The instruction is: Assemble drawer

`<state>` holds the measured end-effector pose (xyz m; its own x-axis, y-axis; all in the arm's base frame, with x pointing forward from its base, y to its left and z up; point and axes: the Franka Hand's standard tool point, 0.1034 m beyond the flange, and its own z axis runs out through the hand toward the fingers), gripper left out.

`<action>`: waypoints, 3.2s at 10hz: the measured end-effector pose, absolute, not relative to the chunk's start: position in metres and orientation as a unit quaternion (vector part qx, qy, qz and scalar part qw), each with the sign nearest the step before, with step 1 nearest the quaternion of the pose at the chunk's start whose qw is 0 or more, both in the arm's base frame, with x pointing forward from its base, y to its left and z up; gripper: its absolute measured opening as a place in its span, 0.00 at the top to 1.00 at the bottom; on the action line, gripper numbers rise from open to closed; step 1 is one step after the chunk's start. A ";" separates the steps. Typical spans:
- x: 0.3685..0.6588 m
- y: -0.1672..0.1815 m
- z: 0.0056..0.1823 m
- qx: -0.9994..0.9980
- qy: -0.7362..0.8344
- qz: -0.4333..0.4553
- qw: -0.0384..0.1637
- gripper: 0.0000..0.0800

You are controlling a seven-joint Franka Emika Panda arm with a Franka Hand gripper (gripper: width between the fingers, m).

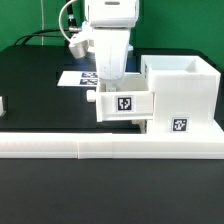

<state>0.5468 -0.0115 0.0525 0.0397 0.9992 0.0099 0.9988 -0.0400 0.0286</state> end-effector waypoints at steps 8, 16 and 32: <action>0.544 -0.011 0.053 0.724 0.690 -0.007 -0.003 0.94; 0.544 -0.002 0.051 0.716 0.698 -0.004 0.000 0.94; 0.548 -0.060 0.103 0.690 0.722 -0.051 -0.008 0.19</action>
Offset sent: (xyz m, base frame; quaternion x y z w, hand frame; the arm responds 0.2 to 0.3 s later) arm -0.0046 0.0142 -0.0079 0.0475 -0.0532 -0.0888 0.9935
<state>0.5484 -0.0596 0.1028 -0.0487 0.9970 -0.0599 0.9955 0.0435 -0.0845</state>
